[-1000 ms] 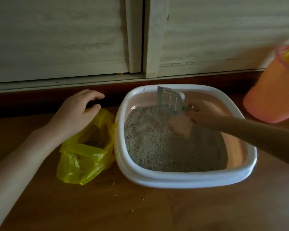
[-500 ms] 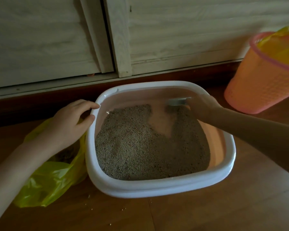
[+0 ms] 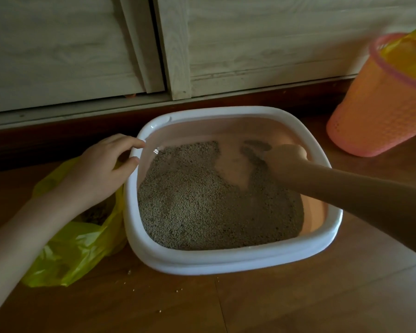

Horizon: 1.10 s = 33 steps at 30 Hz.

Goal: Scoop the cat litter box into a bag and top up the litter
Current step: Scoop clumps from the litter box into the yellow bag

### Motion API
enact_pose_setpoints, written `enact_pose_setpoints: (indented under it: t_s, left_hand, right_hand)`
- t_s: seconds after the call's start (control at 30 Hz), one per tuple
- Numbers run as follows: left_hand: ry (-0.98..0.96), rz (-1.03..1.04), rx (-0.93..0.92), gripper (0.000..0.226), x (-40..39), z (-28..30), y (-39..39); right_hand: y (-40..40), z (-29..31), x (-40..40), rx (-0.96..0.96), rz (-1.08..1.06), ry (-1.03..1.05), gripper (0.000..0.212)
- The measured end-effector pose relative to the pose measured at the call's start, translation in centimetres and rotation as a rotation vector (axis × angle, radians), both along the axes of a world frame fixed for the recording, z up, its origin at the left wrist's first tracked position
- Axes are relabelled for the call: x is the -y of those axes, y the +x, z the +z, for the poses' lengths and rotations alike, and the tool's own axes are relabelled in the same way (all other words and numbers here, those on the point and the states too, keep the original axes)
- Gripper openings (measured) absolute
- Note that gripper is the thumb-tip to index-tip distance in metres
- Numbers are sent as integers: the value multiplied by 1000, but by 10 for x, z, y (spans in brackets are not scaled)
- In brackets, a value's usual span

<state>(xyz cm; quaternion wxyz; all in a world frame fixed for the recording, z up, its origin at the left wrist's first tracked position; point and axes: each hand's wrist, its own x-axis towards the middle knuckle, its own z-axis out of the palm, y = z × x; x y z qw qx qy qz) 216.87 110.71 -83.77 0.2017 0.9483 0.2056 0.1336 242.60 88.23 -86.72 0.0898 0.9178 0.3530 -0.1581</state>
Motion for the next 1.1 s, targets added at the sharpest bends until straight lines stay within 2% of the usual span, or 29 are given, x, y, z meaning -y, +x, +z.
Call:
enact_pose_setpoints:
  t_s: [0.03,0.07,0.2,0.27,0.37,0.43,0.5,0.63,0.7,0.77,0.97,1.1]
  left_hand:
    - [0,-2,8,30,-1,1,-1]
    - [1,-7,15,30,-1,1,-1]
    - [14,-4,26,30,-3,5,-5]
    - [17,2,30,29,-4,7,-8]
    - [10,8,35,30,-4,13,-11]
    - [4,17,38,30,-2,15,-13]
    - [4,30,38,30,-2,18,-17]
    - [14,60,25,31,-8,19,-25]
    - [19,64,23,31,-11,19,-28]
    - [23,60,27,31,-12,19,-30]
    - [39,56,27,30,-13,19,-34]
    - [43,60,18,31,-15,17,-33]
  right_hand:
    - [-6,6,4,15,45,-33,37]
    - [-10,10,7,1,51,-86,36]
    - [-31,20,8,-85,102,-380,10]
    - [-37,23,4,-242,40,-351,12]
    - [-45,33,-9,-601,-170,-217,17]
    - [-47,44,-16,-688,-162,-256,18]
    - [-48,53,-22,-618,-58,-234,24]
    - [-49,49,-38,-215,172,51,14]
    - [-56,38,-50,-112,245,126,17]
    - [-68,27,-62,-58,349,103,20]
    - [-108,10,-91,162,769,-130,19]
    - [-122,5,-88,164,950,-180,19]
